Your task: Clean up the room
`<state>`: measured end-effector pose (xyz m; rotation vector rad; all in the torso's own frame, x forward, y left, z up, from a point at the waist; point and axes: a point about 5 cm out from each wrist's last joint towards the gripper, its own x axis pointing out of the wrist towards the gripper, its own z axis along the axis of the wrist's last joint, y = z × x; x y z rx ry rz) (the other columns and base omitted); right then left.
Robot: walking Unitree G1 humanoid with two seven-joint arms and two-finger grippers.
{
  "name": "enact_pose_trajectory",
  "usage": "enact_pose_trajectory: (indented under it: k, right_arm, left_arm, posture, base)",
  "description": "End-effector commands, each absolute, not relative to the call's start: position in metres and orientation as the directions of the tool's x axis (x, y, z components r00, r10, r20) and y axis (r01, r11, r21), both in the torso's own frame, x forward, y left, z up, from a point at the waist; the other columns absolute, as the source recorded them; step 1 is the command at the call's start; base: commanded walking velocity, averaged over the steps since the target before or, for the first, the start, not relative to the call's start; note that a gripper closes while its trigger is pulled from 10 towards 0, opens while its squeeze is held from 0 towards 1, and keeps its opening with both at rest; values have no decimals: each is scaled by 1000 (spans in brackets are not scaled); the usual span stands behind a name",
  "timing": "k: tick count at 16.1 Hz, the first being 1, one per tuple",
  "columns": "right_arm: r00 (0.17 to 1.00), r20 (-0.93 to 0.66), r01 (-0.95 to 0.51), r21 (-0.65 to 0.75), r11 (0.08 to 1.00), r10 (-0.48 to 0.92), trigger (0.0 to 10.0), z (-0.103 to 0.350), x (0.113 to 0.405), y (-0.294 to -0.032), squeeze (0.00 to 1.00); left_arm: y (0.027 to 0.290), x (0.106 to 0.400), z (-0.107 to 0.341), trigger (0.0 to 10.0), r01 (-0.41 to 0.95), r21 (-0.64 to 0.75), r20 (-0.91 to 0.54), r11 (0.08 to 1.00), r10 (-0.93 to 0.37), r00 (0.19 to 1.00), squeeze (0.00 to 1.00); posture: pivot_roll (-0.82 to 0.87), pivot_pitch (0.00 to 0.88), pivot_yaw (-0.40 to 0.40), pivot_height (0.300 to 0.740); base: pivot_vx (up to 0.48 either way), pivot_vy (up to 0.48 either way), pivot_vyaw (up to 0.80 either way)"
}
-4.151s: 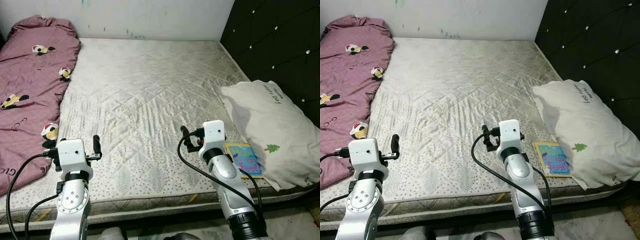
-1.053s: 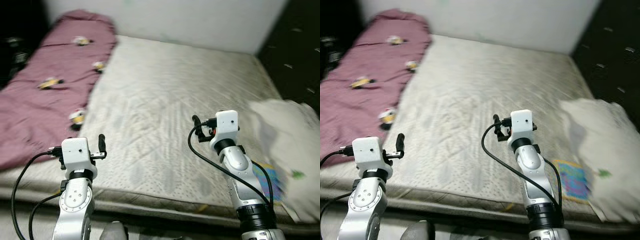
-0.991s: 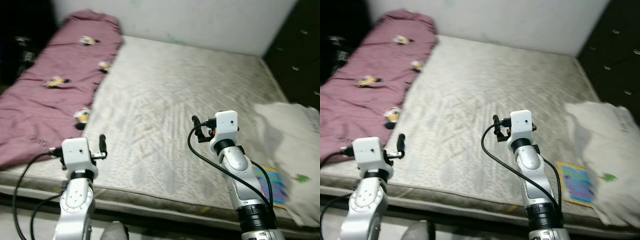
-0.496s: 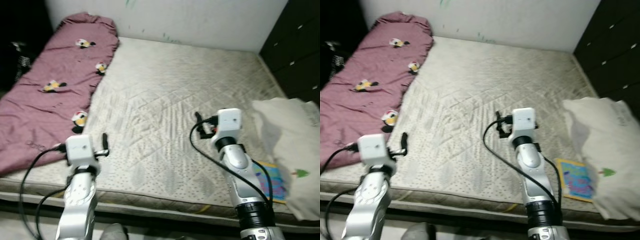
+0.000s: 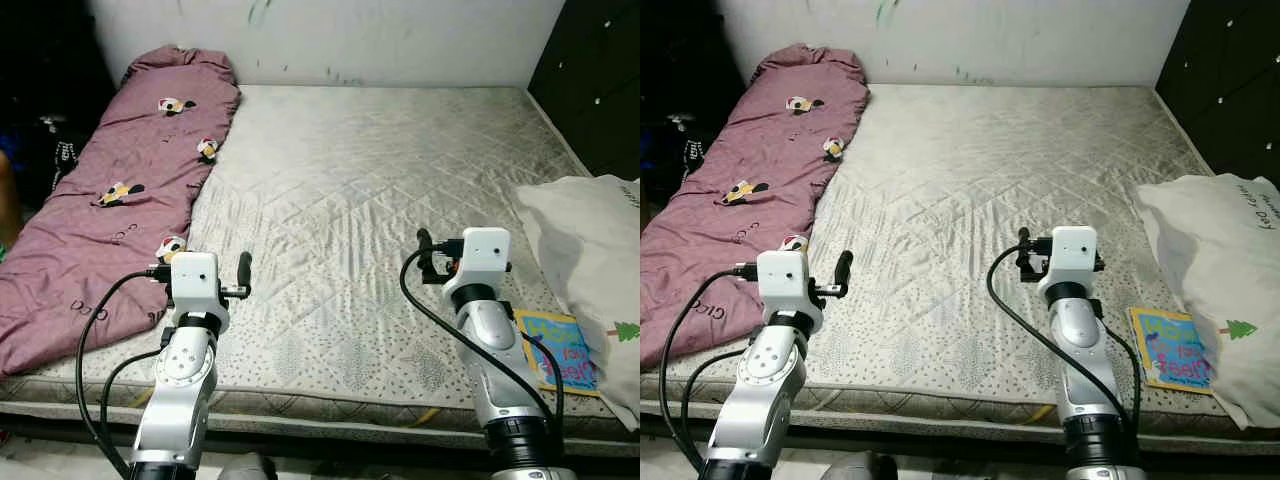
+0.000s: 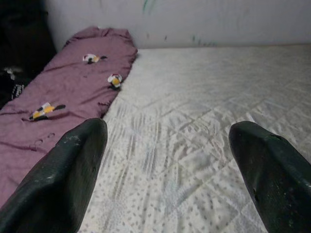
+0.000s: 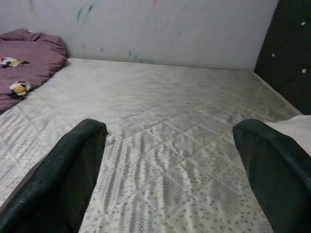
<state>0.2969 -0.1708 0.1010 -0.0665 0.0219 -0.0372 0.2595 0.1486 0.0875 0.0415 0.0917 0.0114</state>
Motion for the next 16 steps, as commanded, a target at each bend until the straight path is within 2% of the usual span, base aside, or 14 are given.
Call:
enact_pose_trajectory:
  k: [1, 4, 16]
  right_arm:
    - [1000, -3, 10, -52, 999, -10, 10000, 106, 299, -165, 0]
    - [999, -3, -34, -41, 999, 34, 10000, 108, 303, -154, 0]
    - [997, -17, -74, -45, 996, 74, 10000, 106, 304, -149, 0]
  left_arm:
    - [153, 256, 87, 10000, -31, 35, -93, 999, 34, 995, 0]
    - [158, 253, 89, 10000, -65, 28, -94, 998, 67, 993, 0]
    - [159, 248, 92, 10000, -95, 10, -95, 995, 96, 991, 0]
  posture:
    - [-17, 0, 3, 740]
    - [4, 0, -19, 740]
    - [19, 0, -45, 740]
  base:
    - [0, 428, 0]
    - [0, 480, 0]
    - [0, 480, 0]
